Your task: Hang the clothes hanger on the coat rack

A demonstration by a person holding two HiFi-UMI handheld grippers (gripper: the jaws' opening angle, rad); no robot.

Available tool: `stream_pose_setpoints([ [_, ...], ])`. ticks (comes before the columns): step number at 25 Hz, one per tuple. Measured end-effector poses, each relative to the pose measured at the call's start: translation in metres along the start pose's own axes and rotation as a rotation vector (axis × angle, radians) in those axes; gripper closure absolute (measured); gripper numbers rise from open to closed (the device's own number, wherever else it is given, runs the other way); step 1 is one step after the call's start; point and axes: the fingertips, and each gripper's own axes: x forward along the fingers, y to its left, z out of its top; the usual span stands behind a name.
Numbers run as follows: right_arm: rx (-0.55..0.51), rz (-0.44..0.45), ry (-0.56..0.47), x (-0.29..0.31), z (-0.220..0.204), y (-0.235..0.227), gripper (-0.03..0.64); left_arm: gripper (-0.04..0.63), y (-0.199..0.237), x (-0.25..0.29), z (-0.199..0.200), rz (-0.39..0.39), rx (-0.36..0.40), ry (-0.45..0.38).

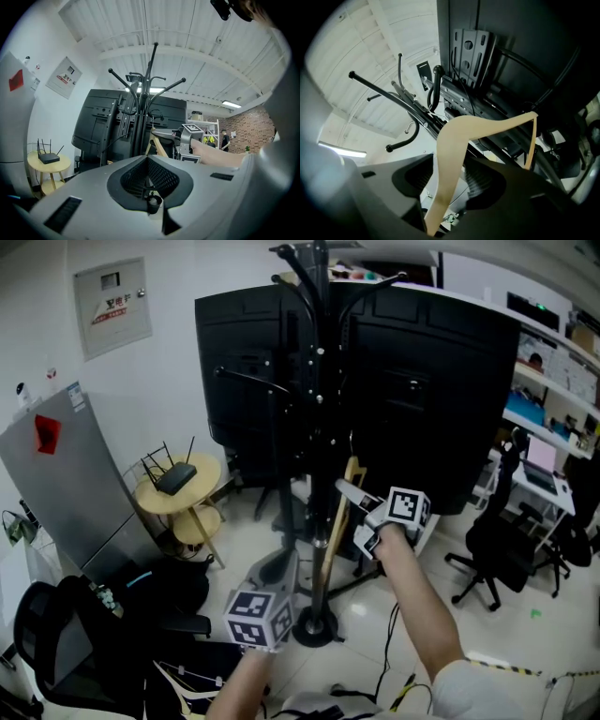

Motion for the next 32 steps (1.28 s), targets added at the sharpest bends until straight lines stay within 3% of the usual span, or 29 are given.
stream_pose_setpoints([
  [7,-0.080,-0.094,-0.017,-0.003,0.000,0.003,0.302,0.606,0.001,-0.015,0.000,-0.008,-0.014,-0.007],
  [17,-0.185,-0.272,-0.097,-0.030,-0.001,0.006,0.271,0.606,0.010,-0.054,-0.004,-0.024,-0.045,-0.016],
  [22,-0.315,-0.316,-0.145,-0.059,-0.015,0.048,0.272,0.606,0.014,-0.076,-0.011,-0.044,-0.065,-0.010],
  [26,-0.387,-0.344,-0.178,-0.084,-0.050,0.091,0.425,0.606,0.020,-0.102,-0.023,-0.059,-0.108,-0.002],
  [30,-0.406,-0.374,-0.149,-0.106,-0.098,0.120,0.505,0.606,0.020,-0.128,-0.040,-0.078,-0.148,0.024],
  [32,-0.400,-0.361,-0.147,-0.116,-0.121,0.132,0.576,0.606,0.016,-0.138,-0.052,-0.085,-0.156,0.044],
])
